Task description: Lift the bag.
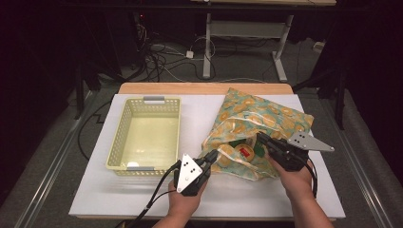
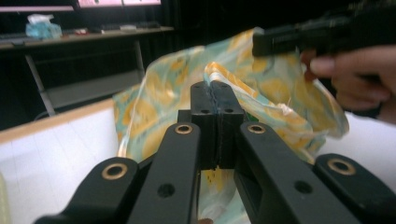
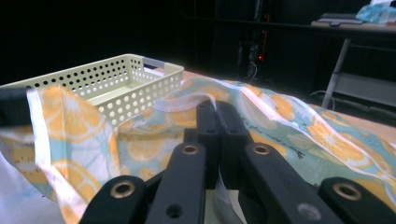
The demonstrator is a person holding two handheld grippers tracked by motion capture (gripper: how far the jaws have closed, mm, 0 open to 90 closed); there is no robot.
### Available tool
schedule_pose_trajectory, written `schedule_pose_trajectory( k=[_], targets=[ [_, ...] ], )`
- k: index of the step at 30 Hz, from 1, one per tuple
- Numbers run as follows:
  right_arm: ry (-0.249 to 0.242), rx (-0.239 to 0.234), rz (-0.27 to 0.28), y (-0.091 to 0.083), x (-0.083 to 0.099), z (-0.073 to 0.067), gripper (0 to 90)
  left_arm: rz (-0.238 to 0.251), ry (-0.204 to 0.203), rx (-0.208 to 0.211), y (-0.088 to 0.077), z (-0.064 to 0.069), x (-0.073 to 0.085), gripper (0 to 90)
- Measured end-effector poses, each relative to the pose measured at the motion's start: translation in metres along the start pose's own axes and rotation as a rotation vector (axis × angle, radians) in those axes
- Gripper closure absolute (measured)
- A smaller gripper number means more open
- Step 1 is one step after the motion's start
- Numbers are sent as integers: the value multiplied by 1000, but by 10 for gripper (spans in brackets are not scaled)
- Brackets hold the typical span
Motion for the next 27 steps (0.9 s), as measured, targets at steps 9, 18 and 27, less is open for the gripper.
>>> schedule_pose_trajectory(
  k=[9,18,27],
  targets=[
    [-41,33,64,-1,-22,-3,900,109,33,-33,10,-9,-46,872],
    [-52,81,165,-7,-68,10,900,189,86,-71,15,-28,-106,872],
    [-66,137,256,-9,-117,16,900,311,148,-97,7,-37,-178,872]
  ],
)
Point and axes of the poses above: each handheld gripper's, and its own axes: y roughly forward along the jaws, x roughly out of its underside, z roughly to its right, the point moved 3 cm from there along y, roughly forward along the jaws, and after that the axes turned 2 degrees about -z, right-handed, at the moved point
